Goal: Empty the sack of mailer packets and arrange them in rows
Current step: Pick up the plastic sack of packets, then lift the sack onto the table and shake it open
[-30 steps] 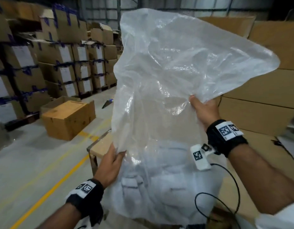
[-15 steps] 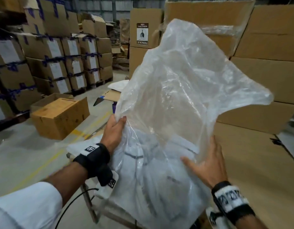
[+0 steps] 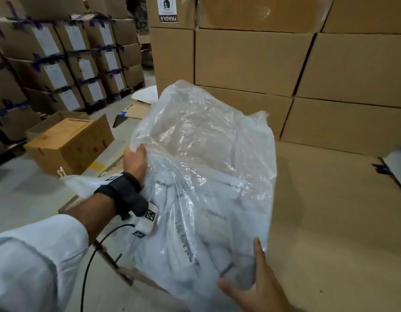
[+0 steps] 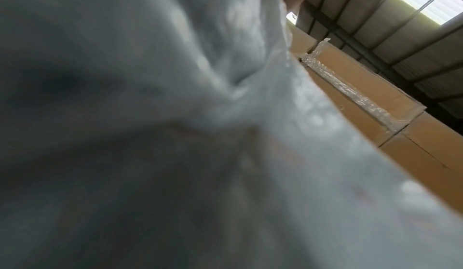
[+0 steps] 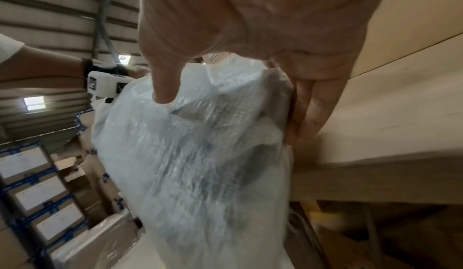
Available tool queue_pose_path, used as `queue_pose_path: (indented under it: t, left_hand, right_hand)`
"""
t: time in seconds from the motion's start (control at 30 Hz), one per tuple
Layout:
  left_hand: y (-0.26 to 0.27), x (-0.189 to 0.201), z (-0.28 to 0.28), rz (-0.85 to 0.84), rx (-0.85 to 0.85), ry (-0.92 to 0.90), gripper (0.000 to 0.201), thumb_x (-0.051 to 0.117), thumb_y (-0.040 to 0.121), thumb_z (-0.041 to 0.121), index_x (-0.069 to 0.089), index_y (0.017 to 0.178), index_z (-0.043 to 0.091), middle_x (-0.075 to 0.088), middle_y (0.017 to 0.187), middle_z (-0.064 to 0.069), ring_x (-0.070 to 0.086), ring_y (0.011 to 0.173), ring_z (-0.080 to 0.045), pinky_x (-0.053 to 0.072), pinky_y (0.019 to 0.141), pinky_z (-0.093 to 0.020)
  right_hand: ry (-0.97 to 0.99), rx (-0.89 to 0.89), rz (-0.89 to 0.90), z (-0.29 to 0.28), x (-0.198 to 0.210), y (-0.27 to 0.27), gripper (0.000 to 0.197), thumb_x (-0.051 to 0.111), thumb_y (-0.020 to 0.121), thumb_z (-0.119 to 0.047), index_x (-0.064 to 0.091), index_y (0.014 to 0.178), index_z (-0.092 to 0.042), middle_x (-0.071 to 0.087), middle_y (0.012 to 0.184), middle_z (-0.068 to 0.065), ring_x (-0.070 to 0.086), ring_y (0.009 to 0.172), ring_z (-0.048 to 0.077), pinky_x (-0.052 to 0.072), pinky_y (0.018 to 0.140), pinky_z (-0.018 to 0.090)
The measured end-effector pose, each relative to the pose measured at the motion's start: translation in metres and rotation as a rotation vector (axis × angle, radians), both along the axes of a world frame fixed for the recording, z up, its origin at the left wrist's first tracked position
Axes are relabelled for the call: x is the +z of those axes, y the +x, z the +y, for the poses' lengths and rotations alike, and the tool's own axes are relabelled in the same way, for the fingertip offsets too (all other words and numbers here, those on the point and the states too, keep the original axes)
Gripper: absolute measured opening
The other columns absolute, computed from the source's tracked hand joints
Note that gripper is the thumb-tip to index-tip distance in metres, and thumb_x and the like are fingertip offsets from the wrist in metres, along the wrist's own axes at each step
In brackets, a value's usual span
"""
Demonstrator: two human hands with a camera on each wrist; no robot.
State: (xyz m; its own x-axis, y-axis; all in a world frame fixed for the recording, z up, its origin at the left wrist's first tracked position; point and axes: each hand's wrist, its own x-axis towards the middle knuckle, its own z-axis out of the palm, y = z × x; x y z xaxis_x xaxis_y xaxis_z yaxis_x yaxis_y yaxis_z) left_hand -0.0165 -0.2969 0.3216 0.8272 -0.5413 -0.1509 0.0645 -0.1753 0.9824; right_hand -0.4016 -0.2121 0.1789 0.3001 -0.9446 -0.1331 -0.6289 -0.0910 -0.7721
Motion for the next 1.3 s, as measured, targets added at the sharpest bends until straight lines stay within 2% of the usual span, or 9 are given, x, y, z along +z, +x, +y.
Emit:
queue_pose_path:
  t: [0.1,0.2,0.4,0.47,0.6,0.73,1.0,1.17,1.3]
  left_hand:
    - [0.005,-0.003,-0.005,0.001,-0.042,0.046,0.049,0.051,0.098,0.039,0.045,0.132,0.005,0.058,0.122,-0.007,0.058,0.104,-0.023,0.048,0.090,-0.036]
    - [0.013,0.000,-0.005,-0.010,-0.251,0.017,0.038,0.062,0.094,0.030,0.058,0.124,0.008,0.070,0.111,-0.011,0.067,0.085,-0.020,0.055,0.066,-0.029]
    - [0.055,0.010,0.005,-0.423,-0.872,0.473,0.108,0.075,0.065,0.074,0.033,0.149,0.020,0.040,0.153,-0.010,0.047,0.135,-0.032,0.041,0.108,-0.054]
    - [0.060,0.011,0.019,-0.684,-1.004,0.696,0.132,0.072,0.065,0.077,0.002,0.158,0.015,0.015,0.164,-0.006,0.023,0.149,-0.026,0.021,0.120,-0.040]
    - [0.076,-0.006,0.067,-0.934,-1.153,0.761,0.152,0.074,0.047,0.085,-0.017,0.154,0.030,-0.005,0.165,-0.007,0.007,0.152,-0.026,0.017,0.119,-0.040]
    - [0.079,-0.054,0.094,-1.060,-1.181,0.697,0.169,0.078,0.024,0.087,-0.029,0.147,0.042,-0.012,0.162,-0.019,0.008,0.150,-0.038,0.029,0.118,-0.049]
    - [0.081,-0.074,0.091,-1.299,-1.101,0.311,0.108,0.071,0.056,0.051,0.021,0.150,0.032,0.033,0.155,-0.011,0.047,0.133,-0.028,0.052,0.092,-0.034]
    - [0.086,-0.041,0.077,-1.302,-0.893,0.021,0.073,0.069,0.080,0.042,0.038,0.144,0.025,0.055,0.136,0.000,0.056,0.118,-0.022,0.045,0.094,-0.028]
    - [0.088,-0.038,0.079,-1.372,-0.803,0.007,0.103,0.070,0.067,0.075,0.038,0.146,0.017,0.045,0.145,-0.004,0.044,0.130,-0.020,0.036,0.109,-0.032]
  right_hand:
    - [0.066,0.040,-0.131,-0.018,0.021,0.014,0.141,0.088,0.046,-0.072,0.014,0.159,-0.035,0.054,0.131,-0.011,0.052,0.111,-0.003,0.040,0.086,0.006]
    - [0.129,-0.012,-0.245,-0.032,0.038,0.027,0.127,0.094,0.051,-0.062,0.023,0.155,-0.043,0.046,0.144,-0.015,0.051,0.126,0.005,0.046,0.103,0.028]
    - [-0.150,-0.176,-0.183,-0.078,0.082,0.070,0.086,0.088,0.075,-0.030,0.041,0.147,-0.030,0.049,0.148,-0.003,0.048,0.134,0.018,0.041,0.108,0.033]
    - [-0.250,-0.157,-0.116,-0.086,0.090,0.076,0.082,0.085,0.077,-0.038,0.041,0.146,-0.032,0.050,0.147,0.002,0.050,0.133,0.021,0.044,0.109,0.041]
    - [-0.146,0.087,0.347,-0.062,0.084,0.068,0.125,0.067,0.047,-0.096,0.018,0.153,-0.052,0.011,0.166,0.007,0.027,0.149,0.030,0.035,0.113,0.054]
    - [-0.249,0.159,0.656,-0.043,0.042,0.085,0.154,0.076,0.043,-0.085,-0.024,0.153,-0.045,-0.021,0.164,0.021,0.000,0.154,0.037,0.014,0.123,0.052]
    - [-0.569,0.127,0.588,-0.054,0.036,0.102,0.070,0.071,0.076,-0.031,0.046,0.141,-0.022,0.065,0.118,0.008,0.065,0.101,0.032,0.055,0.083,0.041]
    - [-0.739,0.043,0.524,-0.064,0.069,0.098,0.029,0.074,0.085,-0.025,0.064,0.112,-0.019,0.070,0.088,0.001,0.067,0.074,0.029,0.048,0.055,0.033]
    - [-0.879,-0.026,0.343,-0.084,0.118,0.101,0.011,0.059,0.095,-0.027,0.066,0.101,-0.020,0.066,0.082,-0.003,0.059,0.070,0.024,0.034,0.060,0.028]
